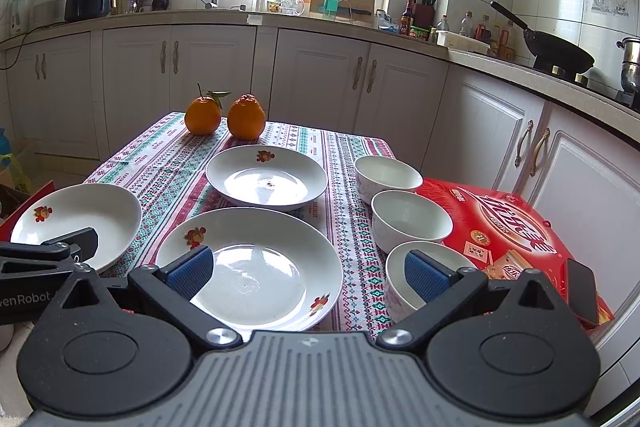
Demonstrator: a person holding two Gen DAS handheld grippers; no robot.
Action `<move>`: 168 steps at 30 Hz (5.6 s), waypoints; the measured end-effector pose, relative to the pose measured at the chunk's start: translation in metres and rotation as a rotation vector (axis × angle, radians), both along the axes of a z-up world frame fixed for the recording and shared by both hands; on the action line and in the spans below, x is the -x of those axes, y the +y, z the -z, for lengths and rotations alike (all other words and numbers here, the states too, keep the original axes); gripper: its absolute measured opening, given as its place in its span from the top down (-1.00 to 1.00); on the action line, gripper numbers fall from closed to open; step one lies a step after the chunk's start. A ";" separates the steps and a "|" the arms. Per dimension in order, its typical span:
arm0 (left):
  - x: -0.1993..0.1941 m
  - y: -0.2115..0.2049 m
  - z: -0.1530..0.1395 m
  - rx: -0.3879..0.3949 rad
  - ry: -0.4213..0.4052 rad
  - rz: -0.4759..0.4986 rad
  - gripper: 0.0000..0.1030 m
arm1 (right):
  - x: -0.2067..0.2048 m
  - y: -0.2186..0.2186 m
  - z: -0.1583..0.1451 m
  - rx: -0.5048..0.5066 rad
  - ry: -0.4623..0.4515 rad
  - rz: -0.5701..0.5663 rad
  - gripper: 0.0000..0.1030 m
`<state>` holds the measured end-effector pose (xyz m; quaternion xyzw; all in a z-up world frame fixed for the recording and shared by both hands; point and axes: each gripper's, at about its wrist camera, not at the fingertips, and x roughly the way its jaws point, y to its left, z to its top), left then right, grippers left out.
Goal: Organize plates and bowls
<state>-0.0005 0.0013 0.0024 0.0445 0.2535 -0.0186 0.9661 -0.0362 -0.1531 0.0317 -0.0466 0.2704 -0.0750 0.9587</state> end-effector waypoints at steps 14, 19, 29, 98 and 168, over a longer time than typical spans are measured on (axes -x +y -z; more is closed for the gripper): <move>0.000 0.000 -0.002 0.004 0.002 0.001 -0.99 | 0.000 0.001 0.000 0.003 0.000 0.001 -1.00; 0.001 0.000 -0.002 0.004 0.002 0.000 -0.99 | 0.000 0.001 -0.001 0.004 -0.001 -0.001 -1.00; 0.000 0.000 -0.002 0.003 0.001 0.000 -0.98 | 0.001 0.001 -0.001 0.005 -0.002 0.000 -1.00; -0.075 0.125 0.079 0.010 0.272 0.343 -0.98 | -0.274 0.104 0.071 -0.336 0.576 -0.856 -0.72; -0.181 0.120 0.077 -0.061 0.232 0.491 -0.90 | -0.375 0.098 0.080 -0.307 0.558 -0.813 -0.46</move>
